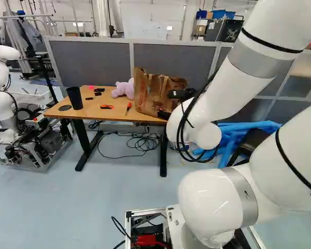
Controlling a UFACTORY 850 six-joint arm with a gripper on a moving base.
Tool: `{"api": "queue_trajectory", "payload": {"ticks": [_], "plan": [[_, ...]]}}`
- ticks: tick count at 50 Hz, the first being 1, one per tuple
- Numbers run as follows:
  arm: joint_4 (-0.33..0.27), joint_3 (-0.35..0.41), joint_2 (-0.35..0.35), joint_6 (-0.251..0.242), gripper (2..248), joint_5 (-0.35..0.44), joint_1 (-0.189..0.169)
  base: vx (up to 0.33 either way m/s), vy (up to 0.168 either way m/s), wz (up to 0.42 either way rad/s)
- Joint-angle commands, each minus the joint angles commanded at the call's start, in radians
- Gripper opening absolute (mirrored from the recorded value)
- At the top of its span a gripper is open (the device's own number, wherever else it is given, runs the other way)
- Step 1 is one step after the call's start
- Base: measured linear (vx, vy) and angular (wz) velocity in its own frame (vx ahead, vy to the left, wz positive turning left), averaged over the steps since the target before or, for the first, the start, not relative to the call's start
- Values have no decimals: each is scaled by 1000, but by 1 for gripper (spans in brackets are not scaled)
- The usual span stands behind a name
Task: Pick up the bag on the ground and place it on the table
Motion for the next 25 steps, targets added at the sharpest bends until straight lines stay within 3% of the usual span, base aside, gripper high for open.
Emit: {"api": "queue_trajectory", "payload": {"ticks": [25], "plan": [[2, 11, 2, -21, 247, 20, 0, 0, 0, 0]]}}
